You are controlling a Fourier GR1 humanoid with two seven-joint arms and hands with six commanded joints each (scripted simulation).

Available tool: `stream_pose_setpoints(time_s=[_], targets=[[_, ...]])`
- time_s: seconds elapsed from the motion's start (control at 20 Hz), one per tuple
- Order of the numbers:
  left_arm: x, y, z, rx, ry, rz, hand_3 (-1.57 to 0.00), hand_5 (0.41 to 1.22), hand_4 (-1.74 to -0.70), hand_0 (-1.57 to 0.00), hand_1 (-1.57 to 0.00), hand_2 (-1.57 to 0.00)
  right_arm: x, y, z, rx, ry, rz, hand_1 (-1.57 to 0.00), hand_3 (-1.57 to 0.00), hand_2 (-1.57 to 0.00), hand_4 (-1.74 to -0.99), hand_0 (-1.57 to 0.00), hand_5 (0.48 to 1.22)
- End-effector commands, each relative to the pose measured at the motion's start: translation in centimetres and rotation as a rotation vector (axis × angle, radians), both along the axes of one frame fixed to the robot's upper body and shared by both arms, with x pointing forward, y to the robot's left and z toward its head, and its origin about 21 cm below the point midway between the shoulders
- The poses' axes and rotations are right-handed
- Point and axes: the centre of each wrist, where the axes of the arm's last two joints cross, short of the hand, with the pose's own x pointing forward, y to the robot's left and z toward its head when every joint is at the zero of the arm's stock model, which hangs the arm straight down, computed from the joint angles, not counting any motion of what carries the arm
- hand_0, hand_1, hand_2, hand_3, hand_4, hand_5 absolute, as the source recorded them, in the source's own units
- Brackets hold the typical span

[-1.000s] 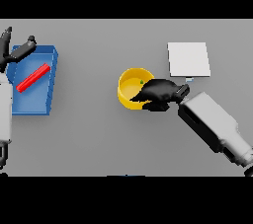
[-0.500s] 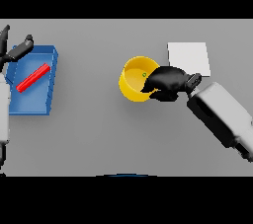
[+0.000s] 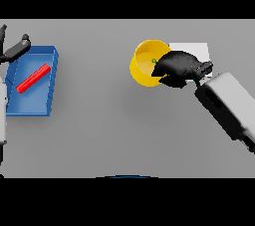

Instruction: Pick up the red beaker and tilt it to pour out 1 green nut into yellow bowl. Pick up the yellow bowl and place it on the metallic measuring scale.

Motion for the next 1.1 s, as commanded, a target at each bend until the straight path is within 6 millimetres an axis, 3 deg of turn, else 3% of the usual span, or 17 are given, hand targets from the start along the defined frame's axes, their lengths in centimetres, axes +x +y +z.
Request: stream_pose_setpoints(time_s=[0.0,0.15,0.3,0.45,0.7,1.05], targets=[[0.2,-0.5,-0.2,-0.006,-0.002,-0.007,0.00,0.754,-0.79,0.00,0.00,0.00,0.3,0.0,0.3,-0.007,-0.011,-0.040,-1.55,-1.34,-1.57,-1.724,-1.52,1.220],[0.2,-0.5,0.1,-0.028,-0.005,-0.001,0.00,0.755,-0.80,0.00,0.00,0.00,1.5,-1.9,0.9,-0.006,-0.039,-0.075,-1.56,-1.42,-1.57,-1.726,-1.54,1.221],[0.2,-0.5,0.3,-0.012,0.005,0.010,0.00,0.754,-0.80,0.00,0.00,0.00,2.4,-3.6,0.9,-0.030,-0.048,-0.122,-1.57,-1.34,-1.57,-1.724,-1.56,1.221],[0.1,-0.4,0.1,-0.018,0.004,0.006,0.00,0.753,-0.80,0.00,0.00,0.00,3.2,-3.9,0.9,-0.036,-0.053,-0.146,-1.57,-1.27,-1.57,-1.723,-1.56,1.221],[-0.2,-0.6,0.6,-0.037,0.004,0.019,0.00,0.765,-0.82,0.00,0.00,0.00,4.4,-7.0,-1.4,-0.064,-0.040,-0.295,-1.43,-1.47,-1.50,-1.728,-1.53,1.221],[-0.4,-0.5,0.8,-0.029,0.016,0.044,0.00,0.783,-0.85,0.00,0.00,0.00,5.4,-9.1,-2.2,-0.084,-0.028,-0.358,-1.28,-1.55,-1.38,-1.730,-1.45,1.221]])
